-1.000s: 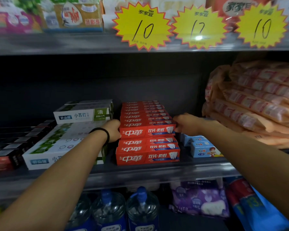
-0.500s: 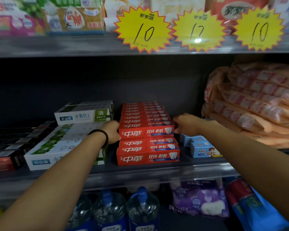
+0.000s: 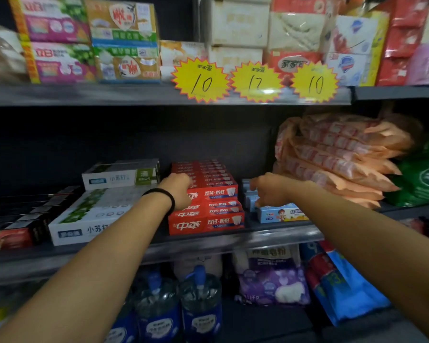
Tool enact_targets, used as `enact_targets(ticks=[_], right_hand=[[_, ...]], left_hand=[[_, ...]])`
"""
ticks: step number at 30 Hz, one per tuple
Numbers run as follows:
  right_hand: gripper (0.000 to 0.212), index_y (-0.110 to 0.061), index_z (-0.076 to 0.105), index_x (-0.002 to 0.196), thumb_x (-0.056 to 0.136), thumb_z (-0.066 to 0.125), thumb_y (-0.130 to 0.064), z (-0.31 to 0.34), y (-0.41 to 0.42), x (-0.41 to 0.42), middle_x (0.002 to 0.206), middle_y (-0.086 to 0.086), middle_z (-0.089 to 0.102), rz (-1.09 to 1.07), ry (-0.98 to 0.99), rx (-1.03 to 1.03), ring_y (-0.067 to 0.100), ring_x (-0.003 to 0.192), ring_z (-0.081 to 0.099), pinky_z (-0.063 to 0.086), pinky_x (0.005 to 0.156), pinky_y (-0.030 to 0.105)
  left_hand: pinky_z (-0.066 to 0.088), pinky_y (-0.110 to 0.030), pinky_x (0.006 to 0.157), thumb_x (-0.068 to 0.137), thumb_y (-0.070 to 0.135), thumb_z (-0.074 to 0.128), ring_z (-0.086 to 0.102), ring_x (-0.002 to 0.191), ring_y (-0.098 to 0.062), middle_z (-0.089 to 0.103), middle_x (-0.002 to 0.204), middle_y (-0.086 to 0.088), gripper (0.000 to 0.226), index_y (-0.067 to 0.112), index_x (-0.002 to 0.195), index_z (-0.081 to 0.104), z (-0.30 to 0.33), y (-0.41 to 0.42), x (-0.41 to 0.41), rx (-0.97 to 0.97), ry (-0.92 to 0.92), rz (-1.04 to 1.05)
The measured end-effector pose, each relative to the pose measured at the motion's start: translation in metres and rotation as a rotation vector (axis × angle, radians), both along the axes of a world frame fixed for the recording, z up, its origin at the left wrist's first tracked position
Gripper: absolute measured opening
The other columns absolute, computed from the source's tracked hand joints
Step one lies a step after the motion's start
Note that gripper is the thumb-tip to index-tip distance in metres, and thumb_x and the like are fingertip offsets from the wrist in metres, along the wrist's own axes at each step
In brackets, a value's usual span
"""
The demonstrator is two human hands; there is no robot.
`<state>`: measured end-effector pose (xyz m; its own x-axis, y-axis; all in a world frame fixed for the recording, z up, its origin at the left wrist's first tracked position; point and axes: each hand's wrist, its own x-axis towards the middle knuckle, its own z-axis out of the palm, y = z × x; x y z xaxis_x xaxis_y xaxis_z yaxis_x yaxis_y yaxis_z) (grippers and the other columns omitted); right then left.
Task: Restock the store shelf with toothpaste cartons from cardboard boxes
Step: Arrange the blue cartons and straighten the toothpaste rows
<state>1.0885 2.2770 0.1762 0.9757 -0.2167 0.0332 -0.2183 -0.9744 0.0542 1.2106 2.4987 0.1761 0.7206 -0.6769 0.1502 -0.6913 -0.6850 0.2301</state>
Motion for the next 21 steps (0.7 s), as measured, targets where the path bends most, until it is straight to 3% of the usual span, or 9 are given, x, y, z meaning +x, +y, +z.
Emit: enact_targets(ticks=[6,10,13,19,21], right_hand=[[0.065,-0.014,0.043,0.139,0.084,0.072,-0.033,-0.010,-0.012,-0.036,0.131,0.006,0.056,-0.007,0.018,0.039,0.024,0.117,0.051,0.043,0.091,0.031],[0.067,-0.017,0.043,0.138,0.081,0.074,-0.036,-0.016,-0.044,-0.051,0.128,0.003,0.058,-0.007,0.001,0.053,0.021,0.112,0.052,0.043,0.088,0.028],[0.065,-0.018,0.044,0.137,0.082,0.075,-0.033,-0.017,-0.070,-0.059,0.128,0.004,0.057,-0.010,-0.005,0.061,0.020,0.106,0.053,0.041,0.085,0.026],[0.061,-0.016,0.047,0.133,0.081,0.075,-0.031,-0.015,-0.122,-0.061,0.127,0.006,0.056,0.023,0.007,0.011,0.021,0.115,0.052,0.043,0.087,0.028],[0.061,-0.018,0.048,0.133,0.081,0.074,-0.034,-0.020,-0.135,-0.057,0.127,0.005,0.055,0.037,0.026,-0.024,0.022,0.116,0.051,0.044,0.090,0.031]], left_hand=[[0.052,-0.035,0.087,0.078,0.022,0.071,0.061,0.101,-0.023,0.064,0.114,-0.005,0.036,0.015,0.113,0.065,-0.012,-0.032,-0.043,0.086,-0.124,-0.129],[0.051,-0.036,0.088,0.079,0.022,0.070,0.060,0.103,-0.025,0.064,0.114,-0.009,0.038,0.011,0.115,0.064,-0.019,-0.065,-0.058,0.092,-0.156,-0.180],[0.048,-0.035,0.092,0.080,0.020,0.069,0.058,0.110,-0.025,0.063,0.119,-0.010,0.042,0.008,0.120,0.062,-0.018,-0.091,-0.066,0.069,-0.139,-0.207],[0.051,-0.033,0.088,0.080,0.018,0.072,0.061,0.104,-0.021,0.064,0.117,-0.006,0.037,0.013,0.116,0.065,-0.026,-0.148,-0.065,0.058,-0.083,-0.221],[0.050,-0.029,0.091,0.080,0.015,0.072,0.059,0.110,-0.020,0.060,0.124,-0.005,0.044,0.016,0.123,0.061,-0.033,-0.162,-0.063,0.062,-0.059,-0.197]])
